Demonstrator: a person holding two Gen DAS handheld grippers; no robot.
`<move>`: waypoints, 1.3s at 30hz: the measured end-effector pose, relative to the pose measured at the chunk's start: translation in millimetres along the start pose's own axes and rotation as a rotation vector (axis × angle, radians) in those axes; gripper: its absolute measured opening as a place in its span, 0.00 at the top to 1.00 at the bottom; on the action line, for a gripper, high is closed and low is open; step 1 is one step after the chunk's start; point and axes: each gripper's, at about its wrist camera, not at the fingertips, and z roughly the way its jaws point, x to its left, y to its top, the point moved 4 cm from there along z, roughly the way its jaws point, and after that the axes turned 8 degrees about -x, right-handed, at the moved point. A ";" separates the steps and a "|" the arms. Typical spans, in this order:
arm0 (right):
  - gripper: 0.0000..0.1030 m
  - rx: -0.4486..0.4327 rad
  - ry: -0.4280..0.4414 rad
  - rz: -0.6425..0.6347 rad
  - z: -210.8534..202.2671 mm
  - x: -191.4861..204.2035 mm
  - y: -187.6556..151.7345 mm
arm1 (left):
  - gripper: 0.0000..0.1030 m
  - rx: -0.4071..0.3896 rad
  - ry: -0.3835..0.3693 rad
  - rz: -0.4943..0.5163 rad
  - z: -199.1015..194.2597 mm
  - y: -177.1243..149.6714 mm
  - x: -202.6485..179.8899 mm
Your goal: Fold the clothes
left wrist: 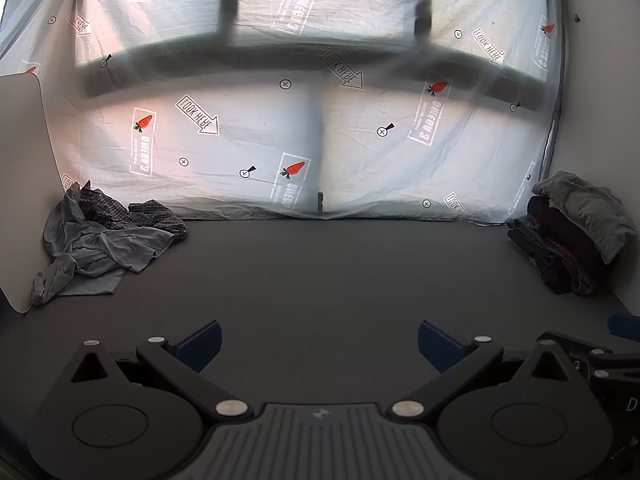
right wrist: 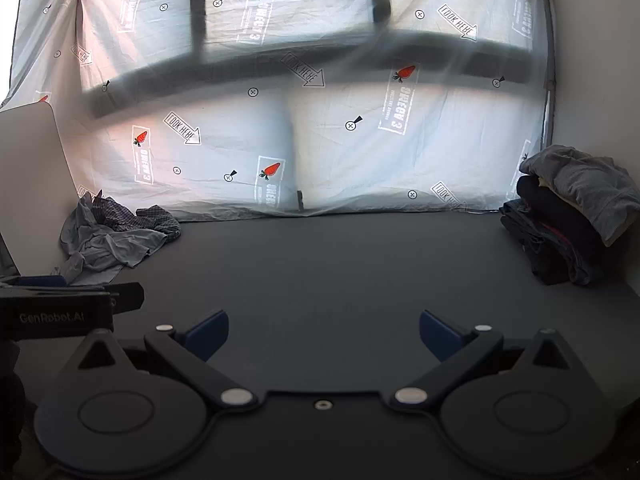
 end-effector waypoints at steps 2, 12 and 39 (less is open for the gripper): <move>0.00 0.001 0.001 0.001 0.3 0.2 0.0 | 0.00 0.001 0.000 0.001 0.4 0.1 0.4; 0.00 0.003 0.001 0.002 3.2 3.0 6.6 | 0.00 0.006 -0.001 0.004 2.2 0.6 2.1; 0.00 -0.004 0.003 -0.004 4.0 4.6 3.4 | 0.00 0.013 0.003 0.017 5.5 -1.7 2.3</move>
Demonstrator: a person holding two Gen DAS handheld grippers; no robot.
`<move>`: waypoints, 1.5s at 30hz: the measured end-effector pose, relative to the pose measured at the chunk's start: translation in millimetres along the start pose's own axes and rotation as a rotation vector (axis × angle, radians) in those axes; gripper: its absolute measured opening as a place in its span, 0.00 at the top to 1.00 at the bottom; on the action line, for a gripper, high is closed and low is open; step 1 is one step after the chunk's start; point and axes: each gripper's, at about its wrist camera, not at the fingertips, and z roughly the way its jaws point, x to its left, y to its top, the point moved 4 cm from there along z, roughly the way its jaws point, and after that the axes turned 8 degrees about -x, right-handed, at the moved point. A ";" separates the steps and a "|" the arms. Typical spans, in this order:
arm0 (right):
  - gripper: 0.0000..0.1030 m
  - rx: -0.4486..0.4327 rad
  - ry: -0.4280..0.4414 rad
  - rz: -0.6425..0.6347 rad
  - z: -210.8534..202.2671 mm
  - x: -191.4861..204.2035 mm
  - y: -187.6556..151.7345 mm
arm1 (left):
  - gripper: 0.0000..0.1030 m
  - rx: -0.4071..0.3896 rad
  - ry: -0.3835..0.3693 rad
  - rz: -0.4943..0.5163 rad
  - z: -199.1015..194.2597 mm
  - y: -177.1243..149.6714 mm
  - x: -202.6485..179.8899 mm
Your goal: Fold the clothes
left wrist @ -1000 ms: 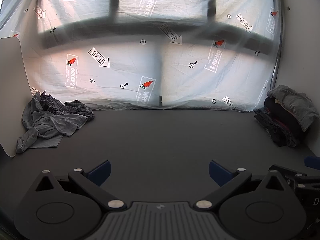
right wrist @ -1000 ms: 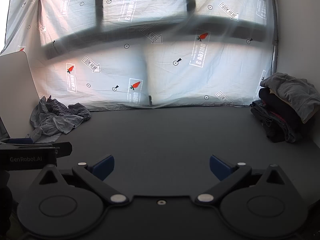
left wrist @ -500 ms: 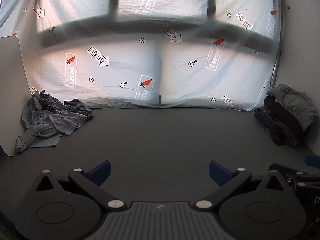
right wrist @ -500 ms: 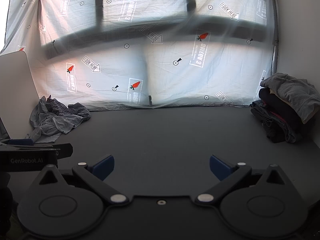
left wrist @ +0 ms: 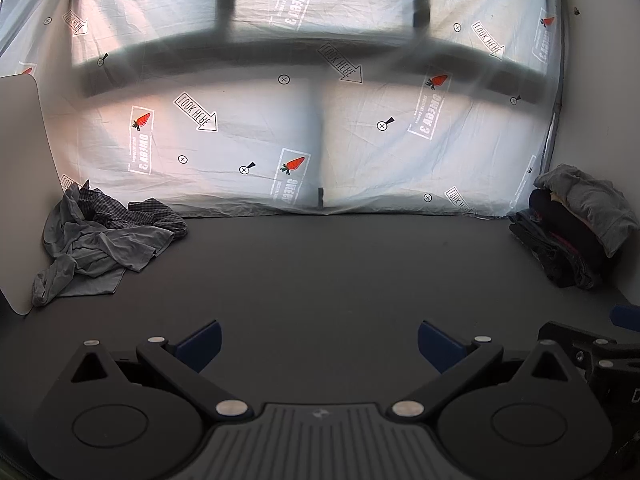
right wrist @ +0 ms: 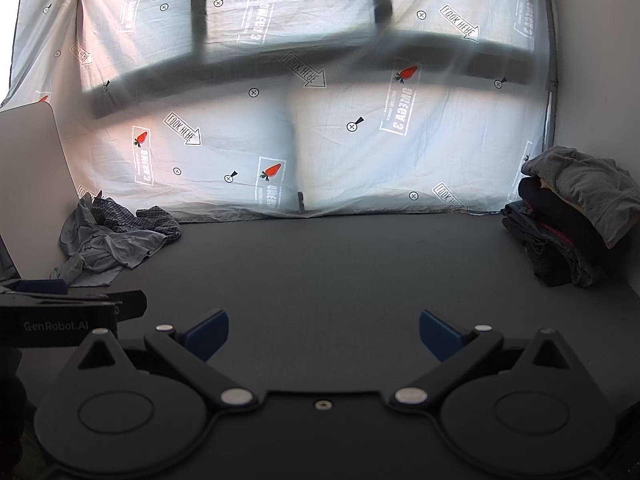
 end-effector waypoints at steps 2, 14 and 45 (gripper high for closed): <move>0.00 0.000 -0.001 -0.001 0.1 0.2 -0.1 | 0.00 0.000 0.000 0.000 0.0 0.2 -0.7; 0.00 -0.001 -0.001 -0.001 0.4 0.3 0.9 | 0.00 -0.005 0.004 0.002 0.9 1.4 0.7; 0.00 -0.004 0.035 0.115 96.4 -91.0 47.0 | 0.00 0.065 0.067 -0.167 85.5 41.2 -34.6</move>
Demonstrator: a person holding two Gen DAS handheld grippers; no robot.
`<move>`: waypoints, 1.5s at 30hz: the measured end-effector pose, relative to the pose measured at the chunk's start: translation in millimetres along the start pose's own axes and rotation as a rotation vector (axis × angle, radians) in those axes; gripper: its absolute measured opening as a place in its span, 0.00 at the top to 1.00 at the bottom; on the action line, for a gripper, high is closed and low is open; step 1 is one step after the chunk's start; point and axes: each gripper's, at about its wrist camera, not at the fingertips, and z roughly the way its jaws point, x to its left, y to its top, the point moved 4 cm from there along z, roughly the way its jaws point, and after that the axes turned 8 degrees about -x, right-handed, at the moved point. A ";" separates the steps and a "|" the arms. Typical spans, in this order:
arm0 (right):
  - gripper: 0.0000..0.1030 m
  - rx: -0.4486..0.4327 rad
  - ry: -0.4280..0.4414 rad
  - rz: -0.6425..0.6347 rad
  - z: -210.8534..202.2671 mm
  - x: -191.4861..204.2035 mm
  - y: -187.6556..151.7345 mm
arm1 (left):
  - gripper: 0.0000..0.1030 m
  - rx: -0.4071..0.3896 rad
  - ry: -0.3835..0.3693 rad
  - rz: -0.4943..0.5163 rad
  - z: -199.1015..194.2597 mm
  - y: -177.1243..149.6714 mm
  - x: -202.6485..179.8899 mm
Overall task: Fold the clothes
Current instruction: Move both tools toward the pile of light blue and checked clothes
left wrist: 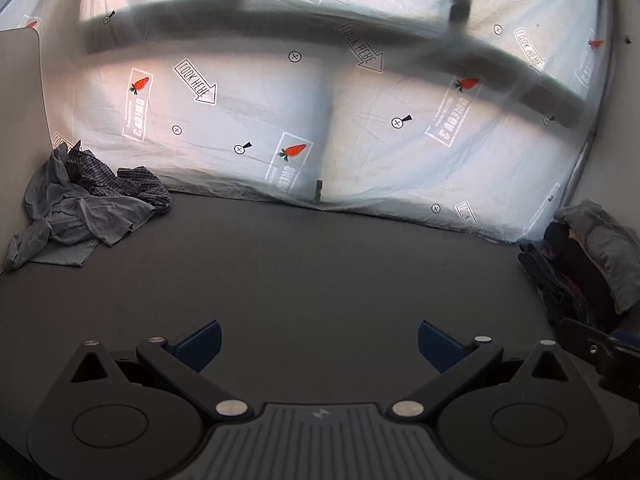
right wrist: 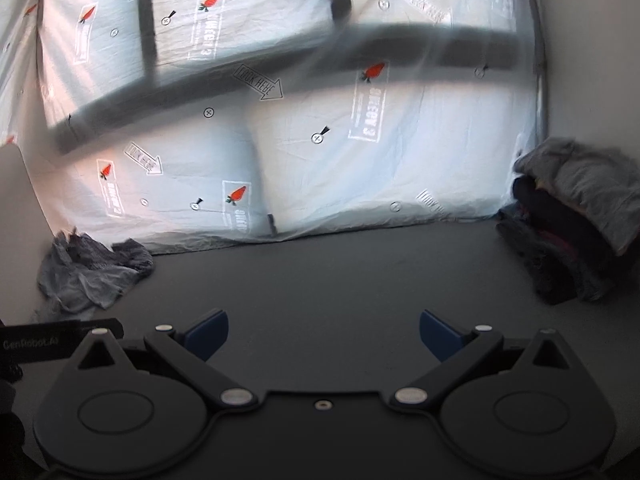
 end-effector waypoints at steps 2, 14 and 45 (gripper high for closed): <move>0.00 0.005 0.018 0.015 18.8 -4.9 4.4 | 0.00 0.028 0.050 -0.020 13.1 6.9 0.5; 0.00 0.269 0.151 -0.093 135.3 35.8 -19.7 | 0.00 0.162 0.295 -0.120 43.9 -5.2 70.0; 0.00 0.431 0.279 -0.472 478.5 389.3 -73.0 | 0.00 0.327 0.490 -0.378 277.3 22.7 450.7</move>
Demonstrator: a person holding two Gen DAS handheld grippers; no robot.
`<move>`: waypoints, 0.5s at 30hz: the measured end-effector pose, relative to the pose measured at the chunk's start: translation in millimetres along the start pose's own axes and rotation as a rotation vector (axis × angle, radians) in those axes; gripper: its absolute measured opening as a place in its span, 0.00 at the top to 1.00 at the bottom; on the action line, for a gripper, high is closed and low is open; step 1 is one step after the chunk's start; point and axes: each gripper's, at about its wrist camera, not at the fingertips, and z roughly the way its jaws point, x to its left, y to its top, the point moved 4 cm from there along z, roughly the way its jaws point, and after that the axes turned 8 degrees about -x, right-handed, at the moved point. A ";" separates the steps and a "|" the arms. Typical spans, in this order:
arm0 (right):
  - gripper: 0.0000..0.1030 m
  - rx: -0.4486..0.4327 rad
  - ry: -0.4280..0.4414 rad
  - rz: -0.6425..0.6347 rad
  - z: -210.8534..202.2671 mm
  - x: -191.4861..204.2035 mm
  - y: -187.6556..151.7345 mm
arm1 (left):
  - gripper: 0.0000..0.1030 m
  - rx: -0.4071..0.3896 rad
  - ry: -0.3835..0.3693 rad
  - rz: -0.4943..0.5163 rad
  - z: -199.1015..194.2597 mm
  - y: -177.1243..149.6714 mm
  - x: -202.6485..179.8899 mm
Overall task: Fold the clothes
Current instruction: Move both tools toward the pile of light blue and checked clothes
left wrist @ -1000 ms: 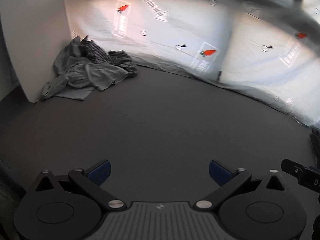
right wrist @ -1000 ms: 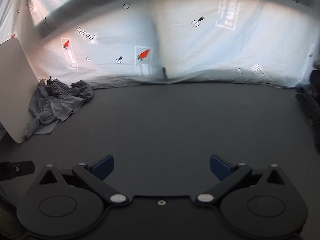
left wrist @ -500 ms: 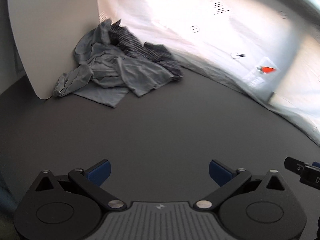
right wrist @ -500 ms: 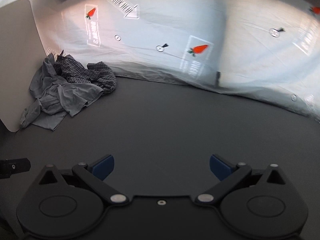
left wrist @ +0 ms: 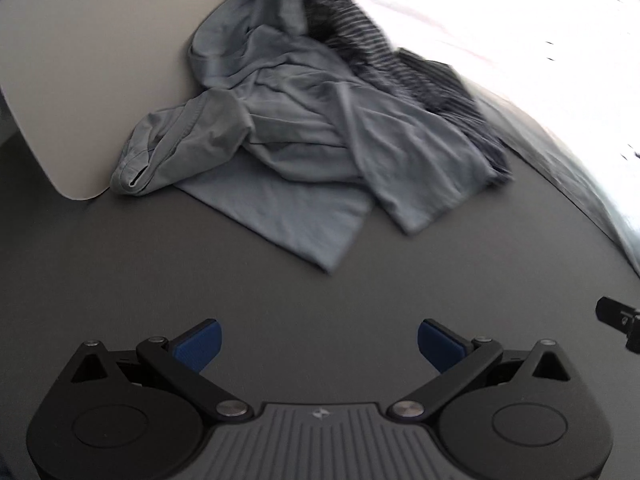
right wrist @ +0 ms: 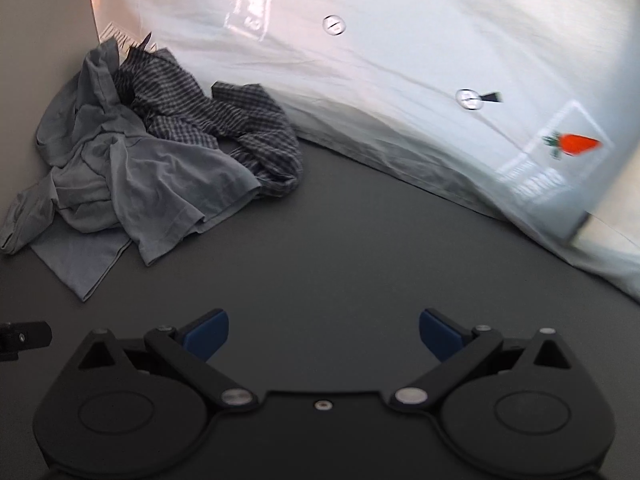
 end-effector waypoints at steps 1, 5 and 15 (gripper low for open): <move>0.00 0.008 0.009 -0.010 13.0 5.4 3.2 | 0.00 0.002 0.002 -0.011 8.9 5.1 4.0; 0.01 0.021 0.038 -0.045 58.2 23.9 13.6 | 0.00 -0.006 0.025 -0.041 41.1 23.7 17.3; 0.45 -0.081 0.217 -0.227 113.2 83.3 35.0 | 0.05 -0.061 -0.003 -0.104 76.2 48.9 30.8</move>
